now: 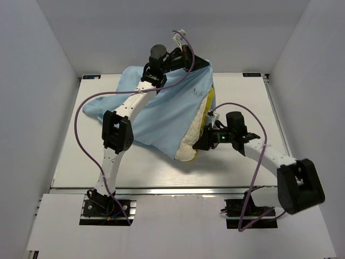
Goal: Put the pillow into the pillowcase
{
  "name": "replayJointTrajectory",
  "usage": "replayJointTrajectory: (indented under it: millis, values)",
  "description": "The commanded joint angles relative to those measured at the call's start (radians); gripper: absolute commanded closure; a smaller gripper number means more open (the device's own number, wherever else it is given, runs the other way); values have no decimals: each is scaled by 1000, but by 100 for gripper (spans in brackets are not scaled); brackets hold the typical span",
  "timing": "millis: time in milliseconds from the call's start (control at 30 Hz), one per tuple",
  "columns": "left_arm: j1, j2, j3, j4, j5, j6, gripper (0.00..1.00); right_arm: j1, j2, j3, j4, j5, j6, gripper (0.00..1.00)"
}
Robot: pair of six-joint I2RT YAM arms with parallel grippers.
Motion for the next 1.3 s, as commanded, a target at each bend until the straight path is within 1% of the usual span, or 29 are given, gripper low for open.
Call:
replayJointTrajectory:
  millis: [0,100,133,200,233,333,367,400,467,500,533,600,633,700,767,833,867,900,933,967,1000,1033,1067,1100,1133,1167,1200,1233,1267]
  values:
    - [-1,-53,64,79,-1,-42,100,29,83,86,158,25,59,60]
    - [-17,-62,69,71,3,-44,100,55,143,184,225,54,99,68]
    - [-20,-65,66,73,3,-44,100,60,155,207,292,85,144,71]
    - [-30,-71,66,73,3,-44,100,59,158,252,389,134,197,72]
    - [-33,-73,66,71,0,-42,100,57,151,261,484,152,248,73]
    - [-41,-85,43,85,-9,-41,100,57,151,288,612,221,326,73]
    - [-44,-90,18,100,-11,-42,100,59,160,298,620,237,342,72]
    - [-50,-94,8,105,-11,-44,100,59,169,316,618,285,348,72]
    - [-63,-90,11,112,-11,-48,100,63,223,331,617,335,348,72]
    - [-78,-84,15,112,-14,-50,100,66,246,344,618,385,339,72]
    - [-86,-77,21,112,-17,-50,100,72,303,360,614,405,319,74]
    - [-109,-59,60,114,-29,-53,100,94,359,411,540,506,236,74]
    - [-115,-53,73,113,-32,-59,100,95,405,422,526,537,221,74]
    - [-127,-48,89,108,-43,-62,100,94,439,439,502,629,198,74]
    - [-132,-56,74,87,-47,-47,100,86,462,445,488,665,184,74]
    - [-129,-76,-11,71,-61,-7,100,66,448,421,500,651,184,74]
    - [-127,-106,-49,36,-75,14,100,63,439,392,503,648,182,74]
    - [-127,-123,-87,19,-111,42,98,63,425,372,509,640,169,74]
    - [-124,-143,-156,-1,-133,100,92,62,396,350,518,636,162,74]
    - [-121,-178,-181,-63,-159,132,83,62,382,309,520,626,158,74]
    - [-119,-198,-204,-93,-188,168,67,59,369,290,525,622,153,74]
    - [-118,-220,-250,-120,-246,238,58,57,343,272,532,614,149,74]
    - [-118,-270,-273,-165,-279,270,48,57,330,237,537,600,149,74]
    - [-118,-299,-301,-174,-312,300,28,54,321,223,543,593,149,75]
    - [-118,-329,-348,-194,-390,351,18,51,310,213,545,585,149,75]
    - [-118,-385,-367,-203,-430,378,9,49,309,204,546,570,150,75]
    - [-118,-410,-379,-213,-466,402,2,48,309,203,546,564,153,75]
    - [-116,-427,-379,-246,-534,447,2,48,310,203,545,557,156,76]
    - [-113,-444,-375,-263,-556,465,2,46,312,203,543,548,156,76]
